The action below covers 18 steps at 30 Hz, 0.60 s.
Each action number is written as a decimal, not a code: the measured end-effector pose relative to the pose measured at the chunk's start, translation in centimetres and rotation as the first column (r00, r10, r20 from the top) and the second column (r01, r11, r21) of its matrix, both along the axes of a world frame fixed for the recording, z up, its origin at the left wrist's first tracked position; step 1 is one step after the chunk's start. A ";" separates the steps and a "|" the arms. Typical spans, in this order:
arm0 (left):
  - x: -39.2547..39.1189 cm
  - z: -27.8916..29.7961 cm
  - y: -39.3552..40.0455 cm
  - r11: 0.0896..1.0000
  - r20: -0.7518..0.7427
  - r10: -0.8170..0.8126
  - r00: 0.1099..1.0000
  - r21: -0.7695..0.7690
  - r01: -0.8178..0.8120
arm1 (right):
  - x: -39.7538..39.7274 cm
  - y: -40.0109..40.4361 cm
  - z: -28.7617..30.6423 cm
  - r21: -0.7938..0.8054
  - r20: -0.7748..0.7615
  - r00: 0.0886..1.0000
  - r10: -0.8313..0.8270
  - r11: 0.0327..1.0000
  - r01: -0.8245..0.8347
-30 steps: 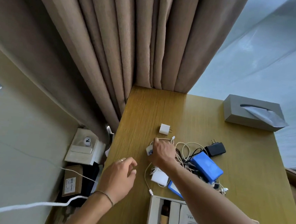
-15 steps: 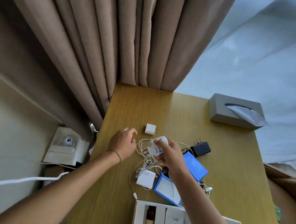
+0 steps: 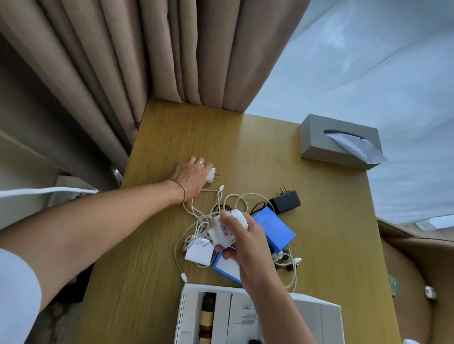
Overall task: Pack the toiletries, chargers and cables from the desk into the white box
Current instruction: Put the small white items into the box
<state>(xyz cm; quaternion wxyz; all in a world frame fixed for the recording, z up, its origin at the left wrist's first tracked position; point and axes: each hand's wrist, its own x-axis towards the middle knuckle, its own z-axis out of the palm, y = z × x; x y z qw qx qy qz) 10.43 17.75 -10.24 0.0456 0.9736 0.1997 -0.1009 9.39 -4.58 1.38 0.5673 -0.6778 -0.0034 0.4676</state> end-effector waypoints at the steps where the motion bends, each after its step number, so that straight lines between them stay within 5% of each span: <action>1: 0.1 -0.1 0.1 1.000 0.003 0.001 1.000 -0.002 -0.001 | -0.1 -0.2 0.0 0.010 -0.003 1.000 0.007 1.000 -0.007; 5: 0.1 -0.2 0.1 0.996 0.049 0.061 0.997 -0.063 -0.058 | -0.3 -0.9 0.4 0.075 0.001 0.999 0.037 0.996 -0.037; 10: -2.1 0.9 -2.1 0.920 0.232 0.277 0.932 -0.345 -0.188 | -0.4 -1.8 1.0 0.088 0.010 0.992 0.122 0.989 -0.122; 18: -7.8 7.4 -8.9 0.642 0.333 0.627 0.704 -0.733 -0.224 | -1.4 -4.2 2.3 0.129 0.045 0.978 0.205 0.969 -0.209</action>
